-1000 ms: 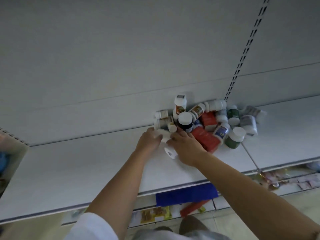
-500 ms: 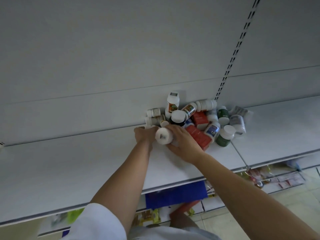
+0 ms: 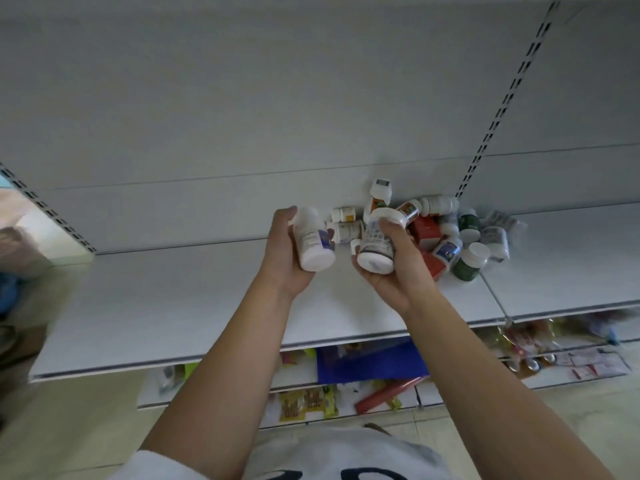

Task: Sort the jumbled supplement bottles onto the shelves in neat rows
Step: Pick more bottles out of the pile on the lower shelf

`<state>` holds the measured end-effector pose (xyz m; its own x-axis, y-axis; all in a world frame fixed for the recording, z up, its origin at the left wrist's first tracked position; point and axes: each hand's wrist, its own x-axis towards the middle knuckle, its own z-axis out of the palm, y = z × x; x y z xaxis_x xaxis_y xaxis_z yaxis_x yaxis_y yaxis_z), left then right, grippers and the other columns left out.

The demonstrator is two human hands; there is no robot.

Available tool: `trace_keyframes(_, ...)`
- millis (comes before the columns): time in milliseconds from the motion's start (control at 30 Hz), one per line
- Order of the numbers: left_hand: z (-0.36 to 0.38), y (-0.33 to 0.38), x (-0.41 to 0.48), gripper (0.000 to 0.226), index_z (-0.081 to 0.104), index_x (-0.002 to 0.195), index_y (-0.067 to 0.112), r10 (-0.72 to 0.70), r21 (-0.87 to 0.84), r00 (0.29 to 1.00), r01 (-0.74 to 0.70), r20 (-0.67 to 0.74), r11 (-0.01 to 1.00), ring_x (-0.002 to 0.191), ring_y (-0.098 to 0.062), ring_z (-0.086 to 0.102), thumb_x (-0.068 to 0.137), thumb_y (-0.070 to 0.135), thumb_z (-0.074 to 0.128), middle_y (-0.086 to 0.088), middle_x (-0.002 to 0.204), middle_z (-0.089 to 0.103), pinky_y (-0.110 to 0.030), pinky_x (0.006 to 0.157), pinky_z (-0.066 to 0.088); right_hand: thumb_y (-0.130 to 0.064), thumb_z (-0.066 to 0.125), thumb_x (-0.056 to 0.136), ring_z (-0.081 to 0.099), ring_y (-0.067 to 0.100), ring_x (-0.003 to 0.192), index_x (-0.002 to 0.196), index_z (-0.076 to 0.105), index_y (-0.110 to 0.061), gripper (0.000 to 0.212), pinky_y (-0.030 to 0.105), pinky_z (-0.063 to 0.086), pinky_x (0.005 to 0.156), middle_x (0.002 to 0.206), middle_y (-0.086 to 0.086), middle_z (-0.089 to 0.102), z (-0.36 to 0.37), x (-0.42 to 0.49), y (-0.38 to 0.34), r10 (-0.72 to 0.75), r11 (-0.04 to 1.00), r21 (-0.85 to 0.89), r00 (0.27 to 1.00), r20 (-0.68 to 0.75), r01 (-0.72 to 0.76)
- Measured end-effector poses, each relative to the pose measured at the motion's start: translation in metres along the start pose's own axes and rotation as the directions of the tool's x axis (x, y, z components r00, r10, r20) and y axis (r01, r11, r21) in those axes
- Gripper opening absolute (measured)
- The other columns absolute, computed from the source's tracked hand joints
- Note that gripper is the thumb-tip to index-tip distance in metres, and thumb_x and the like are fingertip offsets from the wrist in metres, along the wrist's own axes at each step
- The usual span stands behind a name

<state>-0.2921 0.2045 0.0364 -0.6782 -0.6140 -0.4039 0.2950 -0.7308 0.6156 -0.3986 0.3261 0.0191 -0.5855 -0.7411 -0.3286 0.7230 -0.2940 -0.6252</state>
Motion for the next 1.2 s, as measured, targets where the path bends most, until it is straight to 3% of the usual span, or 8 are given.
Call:
trace_keyframes(67,0.006,0.009,-0.020,0.032,0.056,0.093,0.008,0.066,0.138,0.997,-0.070,0.032,0.988,0.067,-0.021,0.055,0.072,0.026,0.073,-0.005,0.061,0.062,-0.031,0.069,0.046,-0.023,0.062,0.090,0.062,0.026,0.092,0.118,0.059,-0.010,0.031,0.039,0.053,0.074,0.102,0.011,0.067,0.010,-0.015,0.001,-0.014,1.000,-0.015,1.000,-0.020,0.013)
trace_keyframes(167,0.010,0.019,-0.043,0.012,0.061,0.089,0.008,0.113,0.272,0.988,-0.139,0.108,0.952,0.062,-0.019,0.063,0.086,0.019,0.066,-0.002,0.062,0.067,-0.028,0.063,0.053,-0.026,0.059,0.087,0.062,0.027,0.084,0.125,0.056,-0.006,0.044,0.038,0.051,0.072,0.098,0.014,0.065,0.018,-0.035,-0.002,-0.005,1.000,-0.010,1.000,-0.012,0.005)
trace_keyframes(333,0.019,0.027,-0.073,0.020,0.065,0.100,0.013,0.127,0.295,0.985,-0.157,0.117,0.943,0.060,-0.017,0.062,0.095,0.026,0.051,-0.004,0.074,0.065,-0.025,0.057,0.051,-0.026,0.059,0.090,0.061,0.024,0.072,0.104,0.061,-0.008,0.022,0.038,0.050,0.074,0.082,0.011,0.066,0.036,-0.067,-0.017,-0.030,0.999,-0.037,0.998,0.060,0.032)
trace_keyframes(433,0.033,0.026,-0.092,0.018,0.062,0.092,0.011,0.207,0.299,0.971,-0.233,0.116,0.925,0.061,-0.020,0.061,0.089,0.029,0.063,-0.003,0.066,0.062,-0.027,0.054,0.053,-0.024,0.057,0.091,0.061,0.024,0.070,0.104,0.061,-0.009,0.020,0.039,0.051,0.069,0.078,0.009,0.066,0.044,-0.082,-0.029,-0.058,0.992,-0.110,0.993,0.104,0.069)
trace_keyframes(700,0.066,0.010,-0.141,0.023,0.064,0.100,0.008,0.361,0.327,0.923,-0.384,0.130,0.864,0.065,-0.021,0.066,0.096,0.030,0.056,-0.007,0.079,0.068,-0.030,0.057,0.055,-0.035,0.061,0.071,0.061,0.023,0.068,0.119,0.055,-0.003,0.058,0.034,0.049,0.061,0.083,0.012,0.060,0.052,-0.125,-0.068,-0.078,0.953,-0.271,0.974,0.211,0.135)
trace_keyframes(900,0.101,-0.001,-0.177,0.023,0.063,0.099,0.010,0.444,0.378,0.871,-0.491,0.209,0.785,0.064,-0.019,0.065,0.096,0.031,0.055,-0.009,0.081,0.066,-0.031,0.062,0.053,-0.041,0.052,0.081,0.062,0.023,0.062,0.104,0.060,-0.007,0.042,0.037,0.036,0.064,0.076,0.011,0.064,0.043,-0.161,-0.093,-0.106,0.931,-0.308,0.952,0.288,0.197)
trace_keyframes(1033,0.128,0.000,-0.201,0.021,0.062,0.098,0.014,0.484,0.427,0.829,-0.559,0.279,0.710,0.066,-0.018,0.066,0.096,0.034,0.054,-0.005,0.077,0.066,-0.032,0.061,0.055,-0.032,0.042,0.094,0.060,0.019,0.055,0.094,0.061,-0.009,0.030,0.037,0.039,0.061,0.065,0.006,0.063,0.044,-0.188,-0.120,-0.162,0.904,-0.331,0.932,0.325,0.272)
trace_keyframes(1200,0.170,0.003,-0.224,0.019,0.059,0.090,0.016,0.510,0.449,0.784,-0.621,0.355,0.642,0.060,-0.017,0.063,0.097,0.033,0.053,-0.004,0.066,0.063,-0.028,0.056,0.054,-0.026,0.048,0.092,0.059,0.020,0.068,0.095,0.059,-0.012,0.018,0.033,0.052,0.061,0.069,0.002,0.063,0.049,-0.209,-0.157,-0.261,0.852,-0.335,0.882,0.393,0.402)
